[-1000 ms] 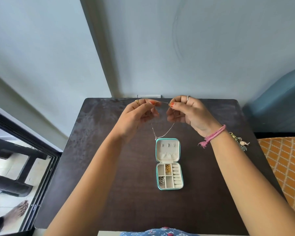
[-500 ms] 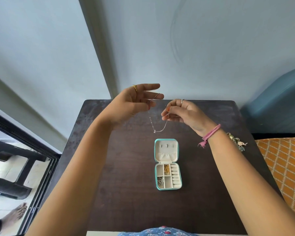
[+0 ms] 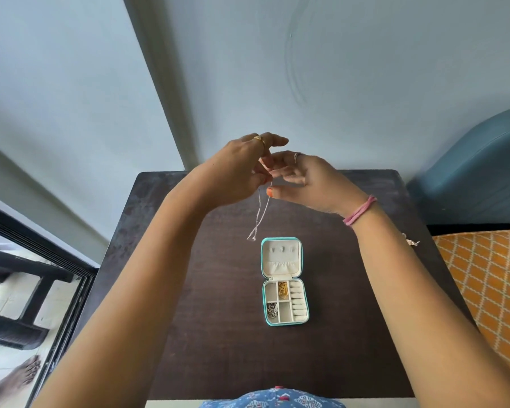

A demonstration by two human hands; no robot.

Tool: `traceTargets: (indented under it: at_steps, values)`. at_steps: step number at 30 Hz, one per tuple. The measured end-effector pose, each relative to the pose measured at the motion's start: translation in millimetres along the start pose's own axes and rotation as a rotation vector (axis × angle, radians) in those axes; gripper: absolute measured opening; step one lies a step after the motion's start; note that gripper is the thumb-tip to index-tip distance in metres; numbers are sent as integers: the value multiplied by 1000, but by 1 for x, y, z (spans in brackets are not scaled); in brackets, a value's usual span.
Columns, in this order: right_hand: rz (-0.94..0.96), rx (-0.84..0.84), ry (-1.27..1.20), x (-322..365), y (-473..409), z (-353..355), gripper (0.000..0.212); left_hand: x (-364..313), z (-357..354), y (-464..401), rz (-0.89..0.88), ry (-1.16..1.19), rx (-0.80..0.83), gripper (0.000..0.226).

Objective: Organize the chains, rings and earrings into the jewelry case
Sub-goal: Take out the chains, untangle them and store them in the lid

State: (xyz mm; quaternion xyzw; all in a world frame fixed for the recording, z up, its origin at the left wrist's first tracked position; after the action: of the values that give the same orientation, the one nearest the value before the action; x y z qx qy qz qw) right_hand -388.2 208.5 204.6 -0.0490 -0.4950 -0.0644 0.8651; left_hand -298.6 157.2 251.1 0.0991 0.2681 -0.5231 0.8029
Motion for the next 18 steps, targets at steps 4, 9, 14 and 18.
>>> traceTargets:
  at_steps: [4,9,14,18]
  values:
    - [34,-42,58,7,-5,0,31,-1,0,-2,-20,-56,-4,61]
    - [51,-115,149,8,-11,6,16,-6,1,-7,-64,-199,-18,64]
    - [101,-156,203,13,-9,20,37,-13,11,-7,-117,-182,-206,59]
    - [128,-182,212,16,-4,37,23,-5,19,0,-90,-53,-422,47]
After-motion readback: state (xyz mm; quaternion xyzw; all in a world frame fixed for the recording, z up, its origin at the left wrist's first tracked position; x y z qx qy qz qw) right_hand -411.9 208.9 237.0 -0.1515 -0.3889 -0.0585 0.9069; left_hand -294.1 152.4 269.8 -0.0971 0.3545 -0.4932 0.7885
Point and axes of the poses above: each hand's wrist, its own y-axis away from the middle knuckle, its own z-axis out of the back of the hand, x = y × z, the point moved 8 cm from there along -y, towards the middle knuckle, and after that the axes turned 1 degree about -z, right-handed, at the moved point
